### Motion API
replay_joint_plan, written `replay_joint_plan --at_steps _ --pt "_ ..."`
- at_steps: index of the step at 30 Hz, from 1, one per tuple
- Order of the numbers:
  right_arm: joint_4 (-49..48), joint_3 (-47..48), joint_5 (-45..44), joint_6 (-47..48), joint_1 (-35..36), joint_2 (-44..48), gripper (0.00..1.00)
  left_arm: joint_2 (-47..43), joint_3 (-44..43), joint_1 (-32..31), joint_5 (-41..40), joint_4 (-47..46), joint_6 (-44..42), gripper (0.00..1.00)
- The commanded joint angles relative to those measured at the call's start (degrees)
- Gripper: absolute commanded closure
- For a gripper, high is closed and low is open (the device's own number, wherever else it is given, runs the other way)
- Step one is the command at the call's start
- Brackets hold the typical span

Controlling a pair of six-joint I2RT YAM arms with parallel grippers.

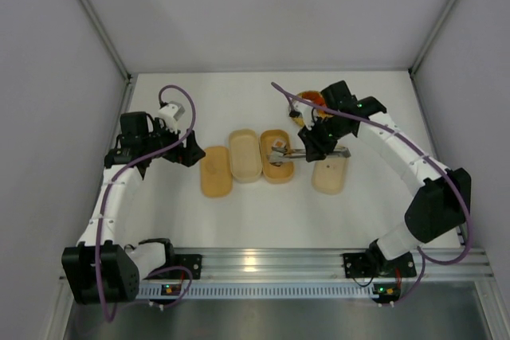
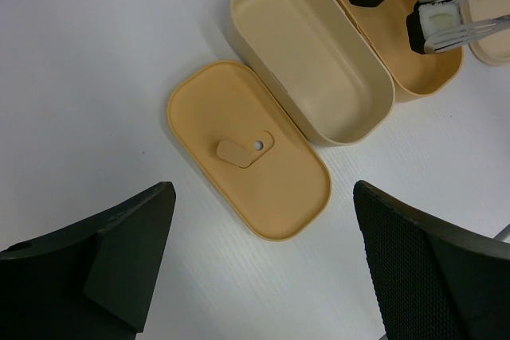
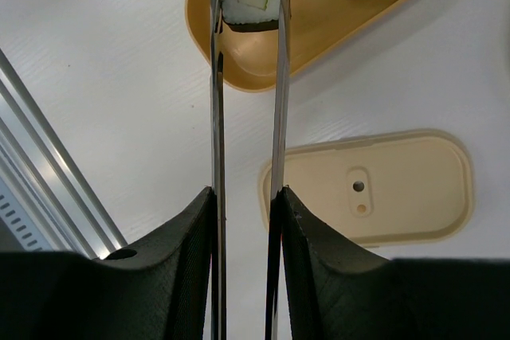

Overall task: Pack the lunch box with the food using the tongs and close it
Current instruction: Place the fake food in the packing box.

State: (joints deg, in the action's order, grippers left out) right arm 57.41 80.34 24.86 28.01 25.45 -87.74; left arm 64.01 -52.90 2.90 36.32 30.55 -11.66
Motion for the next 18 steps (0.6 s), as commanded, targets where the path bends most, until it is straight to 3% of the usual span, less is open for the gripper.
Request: replay_joint_plan --at_steps 1,8,12,18 --pt "-3.26 -0.96 0.63 1.26 1.09 0.65 0.73 -0.9 -0.62 -0.17 0.07 -0.84 0.23 0.02" --pt "-5.29 -1.94 -0.08 0.91 1.44 -0.67 0.7 -0.9 -0.53 -0.17 -0.19 -0.58 -0.03 0.02" --pt "-5.81 -1.94 -0.51 0.82 1.88 -1.29 0.6 -1.17 -0.36 -0.17 -0.54 -0.22 -0.47 0.02" --pt "-6.17 -1.59 -1.13 0.91 1.97 -1.55 0.55 -1.34 -0.36 -0.08 -0.63 -0.05 -0.64 0.02"
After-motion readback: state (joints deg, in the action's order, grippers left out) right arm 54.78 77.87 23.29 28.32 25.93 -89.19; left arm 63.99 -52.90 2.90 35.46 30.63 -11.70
